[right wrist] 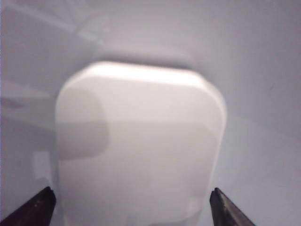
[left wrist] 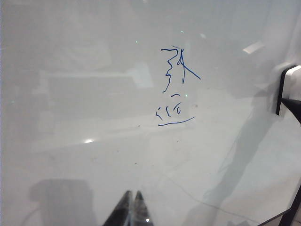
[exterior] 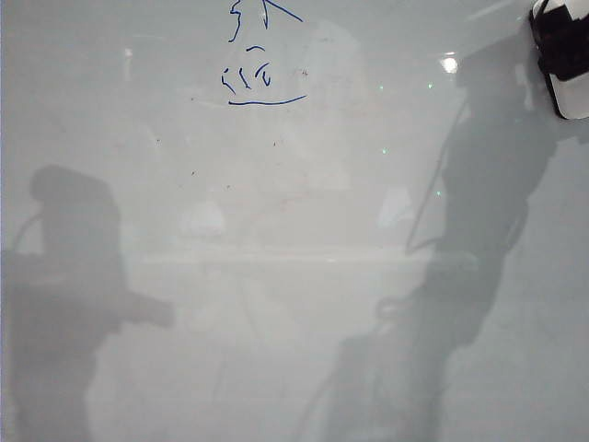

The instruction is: Grab the whiteboard eraser that is attached to the surface of the whiteboard and use it to clean the writing on the whiteboard.

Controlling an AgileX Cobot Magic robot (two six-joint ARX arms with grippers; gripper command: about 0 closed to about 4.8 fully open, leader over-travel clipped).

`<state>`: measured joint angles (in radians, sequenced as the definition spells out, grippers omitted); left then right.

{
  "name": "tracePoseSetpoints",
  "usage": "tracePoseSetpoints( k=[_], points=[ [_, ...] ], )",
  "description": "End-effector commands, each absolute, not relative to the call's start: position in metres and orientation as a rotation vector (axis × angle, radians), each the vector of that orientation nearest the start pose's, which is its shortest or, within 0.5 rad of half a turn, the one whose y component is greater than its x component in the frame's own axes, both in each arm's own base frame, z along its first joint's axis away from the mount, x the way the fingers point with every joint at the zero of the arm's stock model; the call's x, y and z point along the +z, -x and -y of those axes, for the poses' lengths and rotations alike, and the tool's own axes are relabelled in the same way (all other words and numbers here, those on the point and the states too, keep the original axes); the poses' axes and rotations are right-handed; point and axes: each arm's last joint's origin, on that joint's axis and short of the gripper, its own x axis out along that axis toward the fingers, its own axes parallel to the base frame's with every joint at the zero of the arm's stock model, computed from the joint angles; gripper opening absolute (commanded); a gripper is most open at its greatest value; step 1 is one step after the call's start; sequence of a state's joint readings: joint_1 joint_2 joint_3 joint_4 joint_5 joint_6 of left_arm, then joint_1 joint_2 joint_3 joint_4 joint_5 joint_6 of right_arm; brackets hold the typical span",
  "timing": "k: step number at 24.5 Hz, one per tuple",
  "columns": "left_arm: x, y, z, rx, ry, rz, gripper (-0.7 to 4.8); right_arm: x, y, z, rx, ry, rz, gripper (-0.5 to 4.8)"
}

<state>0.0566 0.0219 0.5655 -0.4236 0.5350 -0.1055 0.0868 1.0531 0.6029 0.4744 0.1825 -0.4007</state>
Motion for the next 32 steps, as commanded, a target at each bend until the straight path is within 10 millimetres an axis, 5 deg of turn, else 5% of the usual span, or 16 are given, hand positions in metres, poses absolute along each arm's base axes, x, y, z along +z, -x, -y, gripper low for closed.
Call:
tracePoseSetpoints(
  k=[1,7,15,22,25,32],
  points=[
    [0.301,-0.026,0.013,-0.486,0.062,0.109,-0.05,0.29,-0.232,-0.015,-0.106,0.386,0.046,3.82],
    [0.301,-0.026,0.013,-0.486,0.062,0.109,-0.05,0.29,-0.232,-0.015,-0.105,0.384,0.045,2.2],
    [0.301,-0.026,0.013,-0.485,0.062,0.108,-0.05,0.302,-0.22,-0.035,-0.013,0.416,0.01,1.98],
    [0.299,-0.027,0.013,-0.485,0.069,0.085,-0.05,0.344,-0.205,-0.09,0.143,0.512,0.04,1.98],
    [0.294,-0.027,0.013,-0.481,0.085,0.033,-0.05,0.368,-0.192,-0.129,0.226,0.615,0.074,1.98],
    [0.294,-0.027,0.013,-0.461,0.085,0.035,-0.05,0.399,-0.207,-0.215,0.297,0.831,0.081,1.98]
  ],
)
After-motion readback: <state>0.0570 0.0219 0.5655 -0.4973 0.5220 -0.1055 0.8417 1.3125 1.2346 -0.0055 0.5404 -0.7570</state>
